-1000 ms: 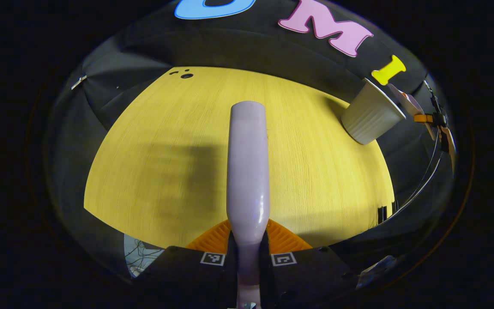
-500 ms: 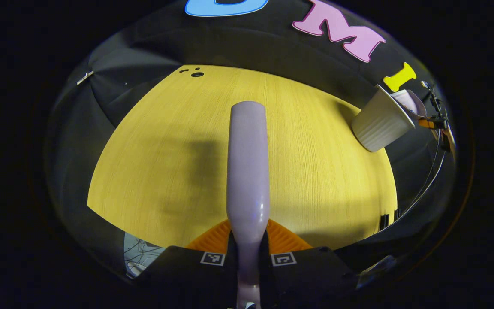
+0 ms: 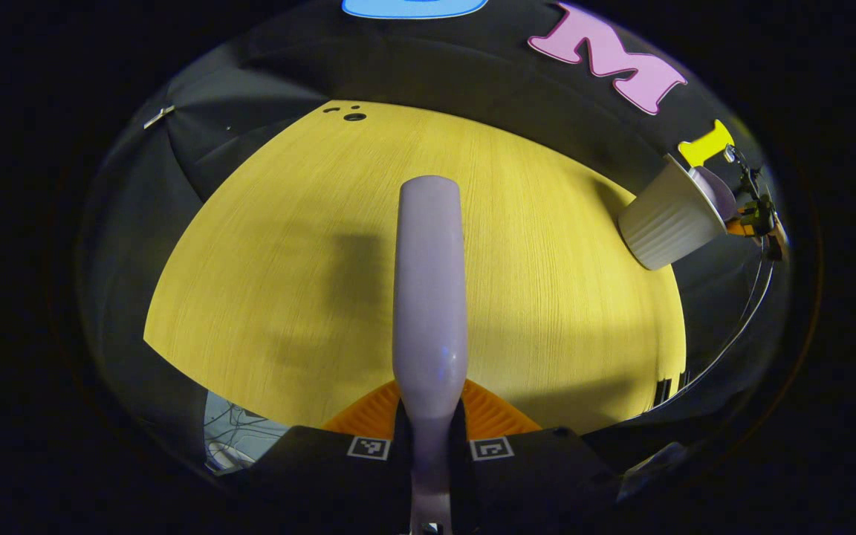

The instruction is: Pick up the small broom and dustpan from the desktop, sweep the trash into the dustpan with the broom, and then empty the trash into the garbage bin.

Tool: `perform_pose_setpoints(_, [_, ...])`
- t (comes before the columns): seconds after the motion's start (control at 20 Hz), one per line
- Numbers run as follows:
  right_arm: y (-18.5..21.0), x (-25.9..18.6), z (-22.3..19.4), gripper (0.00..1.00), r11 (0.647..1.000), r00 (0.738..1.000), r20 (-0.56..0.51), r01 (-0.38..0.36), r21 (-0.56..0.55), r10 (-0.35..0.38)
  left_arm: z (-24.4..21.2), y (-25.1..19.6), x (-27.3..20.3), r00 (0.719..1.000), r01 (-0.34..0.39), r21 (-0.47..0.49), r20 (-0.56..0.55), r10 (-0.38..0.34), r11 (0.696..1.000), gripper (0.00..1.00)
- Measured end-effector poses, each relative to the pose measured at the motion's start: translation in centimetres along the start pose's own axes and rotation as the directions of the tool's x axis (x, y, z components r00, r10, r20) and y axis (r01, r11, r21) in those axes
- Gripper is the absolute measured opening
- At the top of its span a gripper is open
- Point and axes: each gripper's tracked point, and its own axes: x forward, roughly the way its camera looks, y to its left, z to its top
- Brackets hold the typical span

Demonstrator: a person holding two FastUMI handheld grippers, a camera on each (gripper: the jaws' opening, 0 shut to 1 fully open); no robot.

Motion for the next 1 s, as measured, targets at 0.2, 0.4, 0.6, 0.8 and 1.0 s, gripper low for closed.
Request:
perform_pose_setpoints(0.2, [-0.1,-0.1,0.6,0.37,0.997,1.000,-0.019,-0.012,-0.082,0.011,0.2,0.2,0.1,1.000,-0.008,-0.005,0.004,0.008,1.000,0.25])
perform_pose_setpoints(0.4, [-0.9,-0.1,1.3,0.41,0.985,0.999,-0.030,0.012,-0.175,-0.017,0.2,0.6,0.0,1.000,-0.023,0.005,0.012,0.023,1.000,0.25])
perform_pose_setpoints(0.6, [-1.4,-0.1,1.4,0.34,0.955,0.995,-0.044,0.075,-0.286,-0.092,-0.1,1.1,0.0,1.000,-0.023,-0.007,0.007,0.023,1.000,0.25])
perform_pose_setpoints(0.8, [-2.6,-0.2,1.1,0.37,0.929,0.984,-0.047,0.144,-0.341,-0.170,-0.1,1.5,0.0,1.000,-0.022,-0.011,0.003,0.022,1.000,0.25])
perform_pose_setpoints(1.0, [-3.2,-0.9,0.6,0.37,0.948,0.983,-0.028,0.168,-0.272,-0.182,0.3,1.5,-0.4,1.000,-0.022,0.004,0.015,0.022,1.000,0.24])
